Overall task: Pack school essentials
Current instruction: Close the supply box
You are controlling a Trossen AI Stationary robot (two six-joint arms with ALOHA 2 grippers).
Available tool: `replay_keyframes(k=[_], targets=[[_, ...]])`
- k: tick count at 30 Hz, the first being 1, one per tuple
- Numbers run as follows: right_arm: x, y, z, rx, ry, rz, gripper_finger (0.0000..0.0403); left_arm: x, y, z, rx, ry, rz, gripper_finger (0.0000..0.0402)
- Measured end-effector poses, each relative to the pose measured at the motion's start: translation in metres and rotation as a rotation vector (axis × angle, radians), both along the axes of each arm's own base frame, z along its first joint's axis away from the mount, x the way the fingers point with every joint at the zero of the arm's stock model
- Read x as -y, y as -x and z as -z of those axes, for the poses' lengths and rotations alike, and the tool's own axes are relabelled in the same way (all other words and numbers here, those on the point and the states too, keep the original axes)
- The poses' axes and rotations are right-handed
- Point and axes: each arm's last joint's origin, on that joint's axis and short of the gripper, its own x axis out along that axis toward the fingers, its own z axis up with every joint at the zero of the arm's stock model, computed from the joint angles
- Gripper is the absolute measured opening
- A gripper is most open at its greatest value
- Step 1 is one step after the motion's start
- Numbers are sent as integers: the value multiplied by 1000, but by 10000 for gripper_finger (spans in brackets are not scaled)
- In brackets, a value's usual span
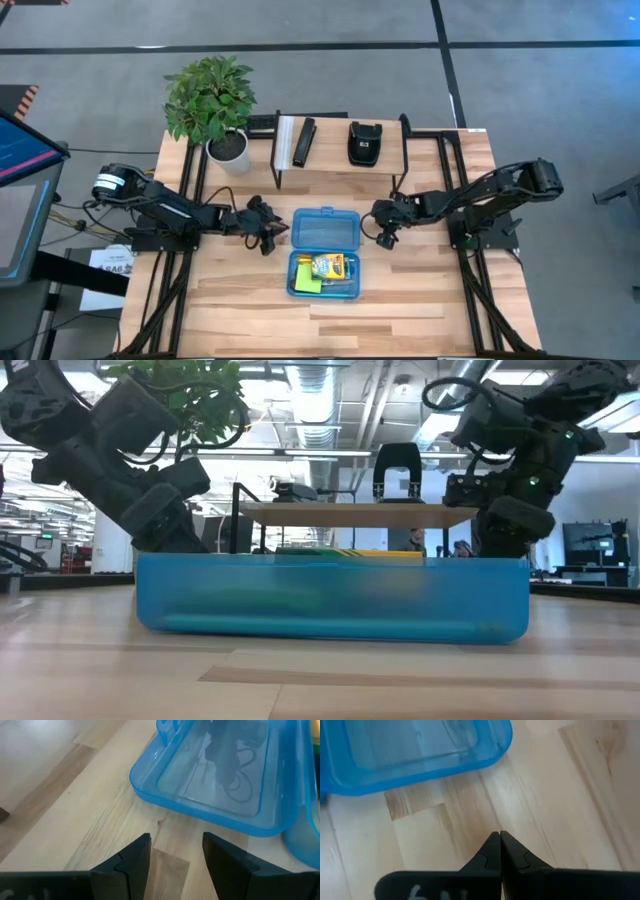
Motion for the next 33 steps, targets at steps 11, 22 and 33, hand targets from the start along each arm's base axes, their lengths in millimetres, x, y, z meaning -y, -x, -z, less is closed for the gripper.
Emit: replay_keyframes(k=[11,22,33], targets=[[2,-1,-6,-54,16,2,8,0,3,4,-45,5,-7,169],[13,-8,18,-148,-19,78,9,-3,2,3,-41,20,-2,169],[23,-16,8,-149,-22,69,9,-10,-15,5,-69,17,18,169]])
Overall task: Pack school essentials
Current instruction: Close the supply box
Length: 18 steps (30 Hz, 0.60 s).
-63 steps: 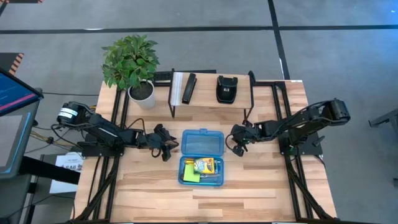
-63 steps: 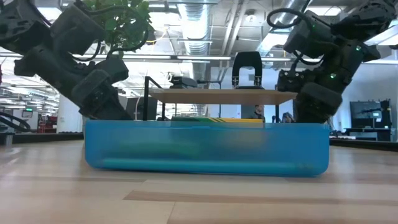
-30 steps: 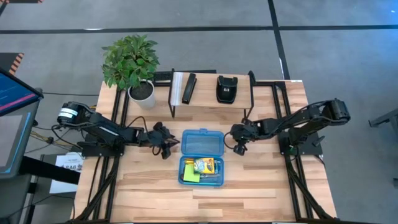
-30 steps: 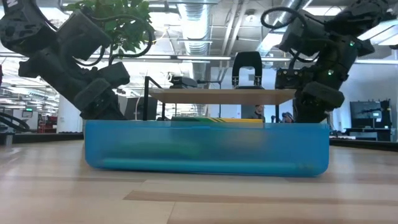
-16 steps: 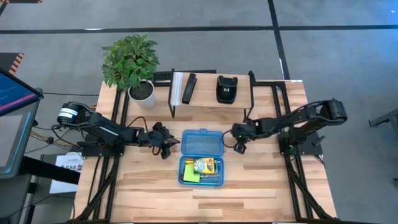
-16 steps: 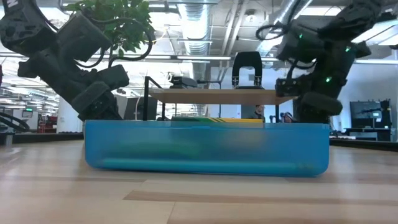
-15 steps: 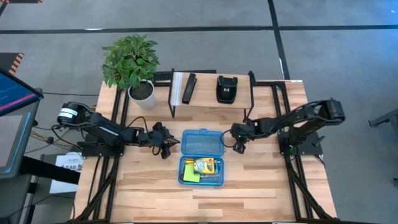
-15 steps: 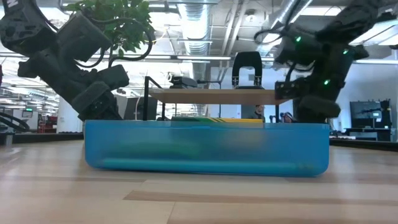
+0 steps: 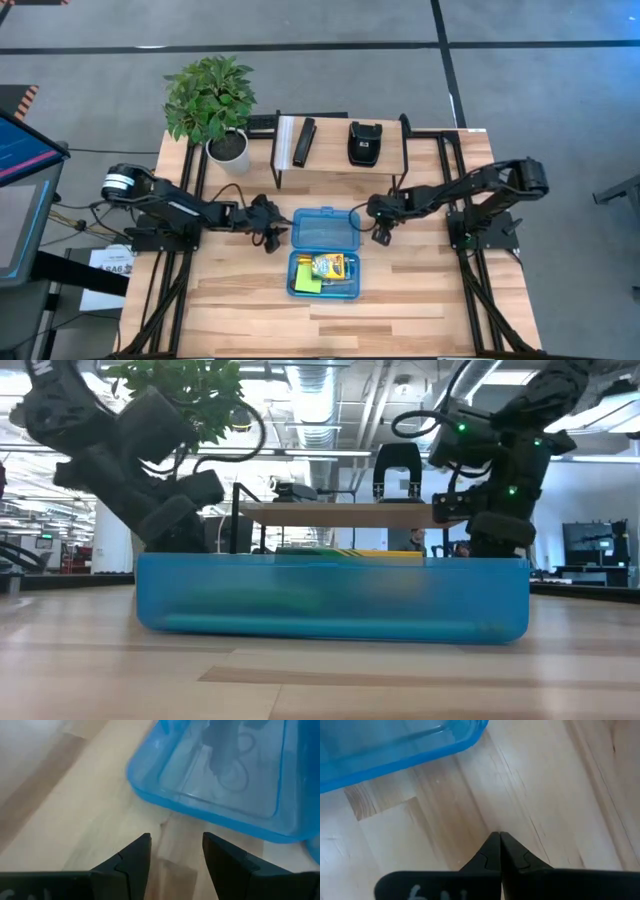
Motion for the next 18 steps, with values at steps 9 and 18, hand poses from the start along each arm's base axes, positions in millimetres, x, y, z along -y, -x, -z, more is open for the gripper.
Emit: replay_keyframes(k=[9,18], targets=[[3,-11,5,-33,5,-28,9,-1,-20,12,-74,-38,-2,169],[6,-32,-12,74,35,-56,8,-1,-20,10,-58,-36,-6,169]])
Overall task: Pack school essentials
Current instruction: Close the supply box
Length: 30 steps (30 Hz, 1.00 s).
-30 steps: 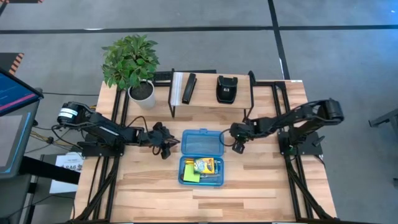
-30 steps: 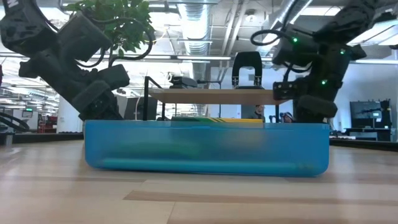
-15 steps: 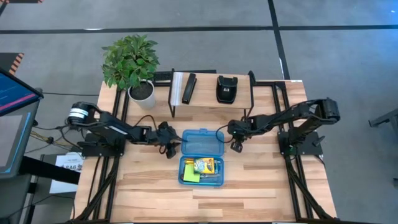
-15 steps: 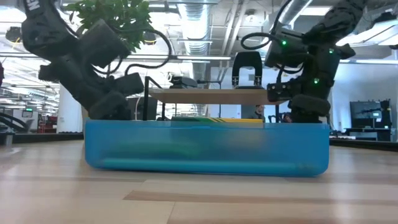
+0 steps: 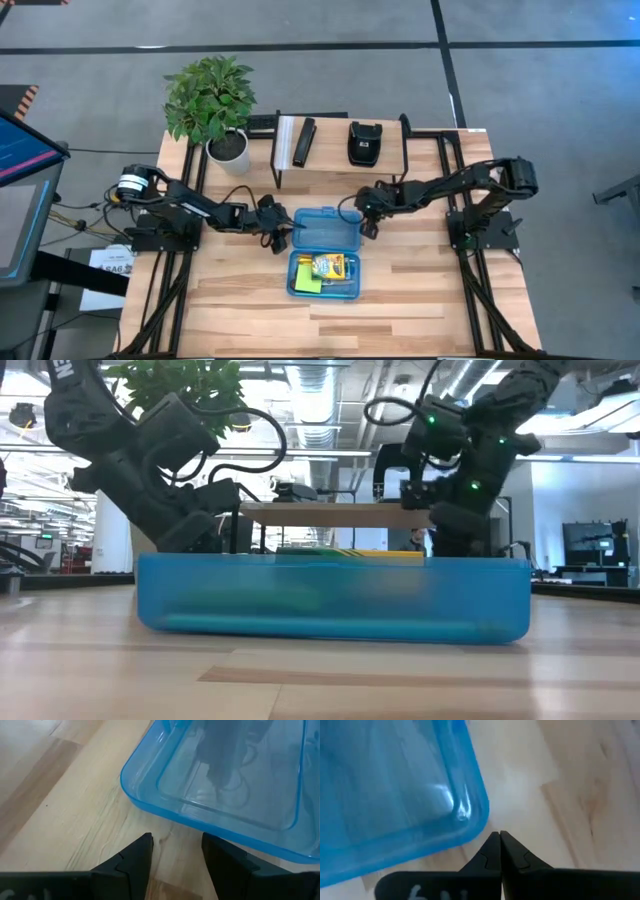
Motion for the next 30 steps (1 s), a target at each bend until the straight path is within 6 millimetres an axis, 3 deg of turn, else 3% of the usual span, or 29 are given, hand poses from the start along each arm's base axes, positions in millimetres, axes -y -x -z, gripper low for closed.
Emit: replay_keyframes(k=[12,30], targets=[[0,-5,-3,51,-3,-9,8,0,-1,-1,18,-6,14,169],[1,-18,-24,85,10,-39,8,0,-1,-1,13,-30,31,169]])
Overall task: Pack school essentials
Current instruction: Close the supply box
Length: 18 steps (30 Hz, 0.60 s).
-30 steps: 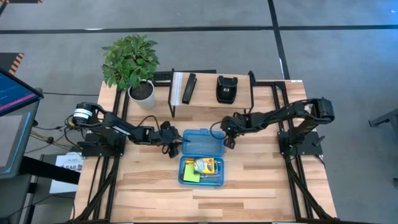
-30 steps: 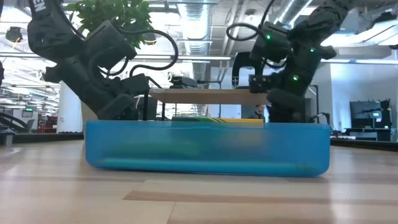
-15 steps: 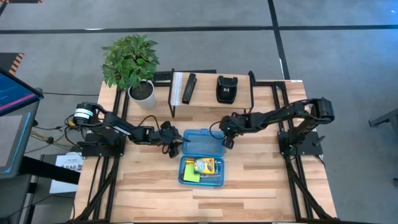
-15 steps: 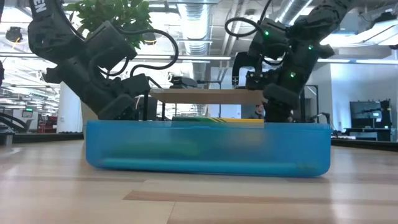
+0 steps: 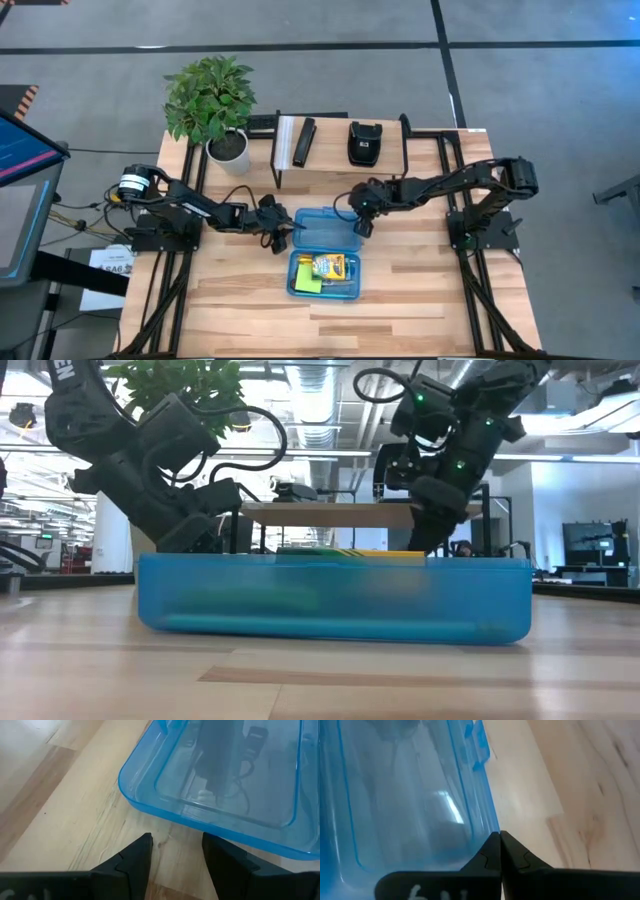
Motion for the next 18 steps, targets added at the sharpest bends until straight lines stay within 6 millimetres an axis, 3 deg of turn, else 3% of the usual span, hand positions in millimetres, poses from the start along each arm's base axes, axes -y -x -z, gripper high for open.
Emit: replay_keyframes(k=[9,18], targets=[[-10,14,6,-181,-6,-29,8,0,0,0,-1,-1,4,169],[-24,13,6,-181,-3,-77,8,0,0,0,-1,-6,15,169]])
